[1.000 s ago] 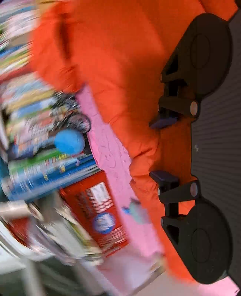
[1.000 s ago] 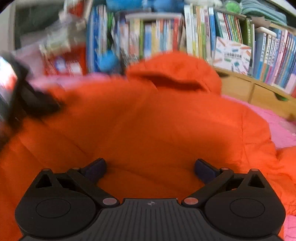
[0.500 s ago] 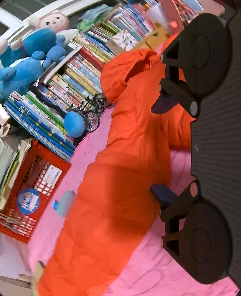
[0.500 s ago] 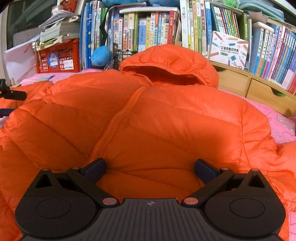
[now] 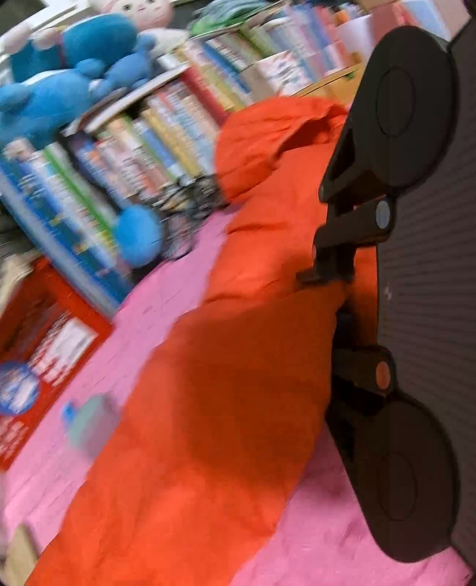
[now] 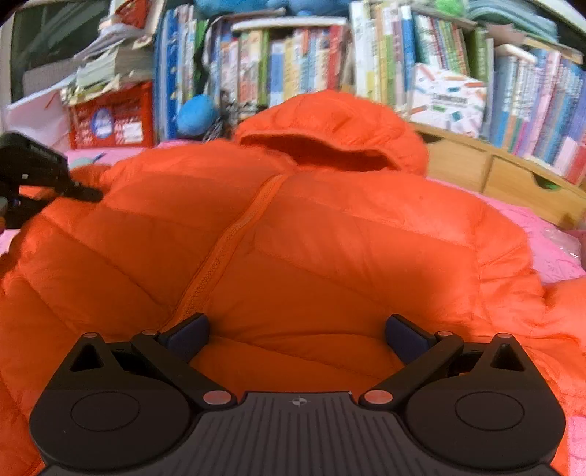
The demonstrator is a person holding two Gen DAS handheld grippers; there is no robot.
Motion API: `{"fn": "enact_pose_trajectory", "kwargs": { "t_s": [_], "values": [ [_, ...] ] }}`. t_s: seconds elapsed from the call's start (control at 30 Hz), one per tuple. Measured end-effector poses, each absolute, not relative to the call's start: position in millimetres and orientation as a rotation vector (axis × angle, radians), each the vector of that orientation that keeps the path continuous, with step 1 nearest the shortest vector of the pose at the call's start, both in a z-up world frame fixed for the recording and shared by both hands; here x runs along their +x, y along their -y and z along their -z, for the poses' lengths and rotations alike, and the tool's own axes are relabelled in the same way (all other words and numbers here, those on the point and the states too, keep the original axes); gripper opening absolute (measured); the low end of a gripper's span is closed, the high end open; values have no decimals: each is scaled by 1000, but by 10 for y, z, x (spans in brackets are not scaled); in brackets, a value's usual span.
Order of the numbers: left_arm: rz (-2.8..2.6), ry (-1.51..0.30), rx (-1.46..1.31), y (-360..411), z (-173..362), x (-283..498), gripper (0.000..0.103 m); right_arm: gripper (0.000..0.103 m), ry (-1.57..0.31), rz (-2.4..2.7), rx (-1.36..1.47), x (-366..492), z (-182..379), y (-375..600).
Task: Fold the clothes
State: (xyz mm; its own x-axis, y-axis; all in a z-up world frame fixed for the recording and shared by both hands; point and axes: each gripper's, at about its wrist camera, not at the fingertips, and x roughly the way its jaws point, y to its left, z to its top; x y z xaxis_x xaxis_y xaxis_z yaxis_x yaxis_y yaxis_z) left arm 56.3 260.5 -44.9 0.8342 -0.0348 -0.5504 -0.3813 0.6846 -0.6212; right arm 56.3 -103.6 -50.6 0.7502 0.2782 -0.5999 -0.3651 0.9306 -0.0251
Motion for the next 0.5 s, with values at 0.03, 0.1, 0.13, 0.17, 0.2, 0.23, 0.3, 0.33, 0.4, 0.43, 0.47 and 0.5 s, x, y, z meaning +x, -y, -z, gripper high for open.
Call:
{"fn": "enact_pose_trajectory", "kwargs": {
  "t_s": [0.03, 0.1, 0.13, 0.17, 0.2, 0.23, 0.3, 0.33, 0.4, 0.43, 0.47, 0.5],
  "values": [
    [-234, -529, -785, -2673, 404, 489, 8, 103, -604, -330, -105, 514, 457, 1121],
    [-292, -482, -752, -2819, 314, 370, 8, 103, -581, -341, 20, 473, 385, 1373],
    [-330, -466, -733, -2890, 269, 323, 8, 103, -571, -351, 86, 457, 351, 1505],
    [-362, -454, -712, -2949, 238, 280, 8, 103, -570, -342, 110, 464, 339, 1592],
    [-384, -449, -691, -2992, 220, 254, 8, 103, -574, -327, 120, 478, 334, 1664],
    [-403, -451, -669, -3019, 212, 241, 8, 103, -577, -312, 130, 493, 329, 1735],
    [-436, -461, -623, -3065, 209, 226, 9, 103, -576, -267, 107, 514, 337, 1800],
    [-438, -485, -598, -3075, 229, 236, 10, 103, -581, -253, 103, 527, 354, 1818],
    [-413, -553, -542, -3051, 249, 258, 13, 103, -600, -237, 89, 550, 398, 1828],
    [-397, -579, -510, -3024, 241, 253, 18, 103, -612, -234, 72, 559, 420, 1817],
    [-379, -584, -467, -2980, 211, 212, 27, 103, -625, -231, 55, 567, 442, 1806],
    [-362, -579, -414, -2926, 174, 153, 36, 103, -616, -216, 17, 548, 436, 1773]
  ]
}}
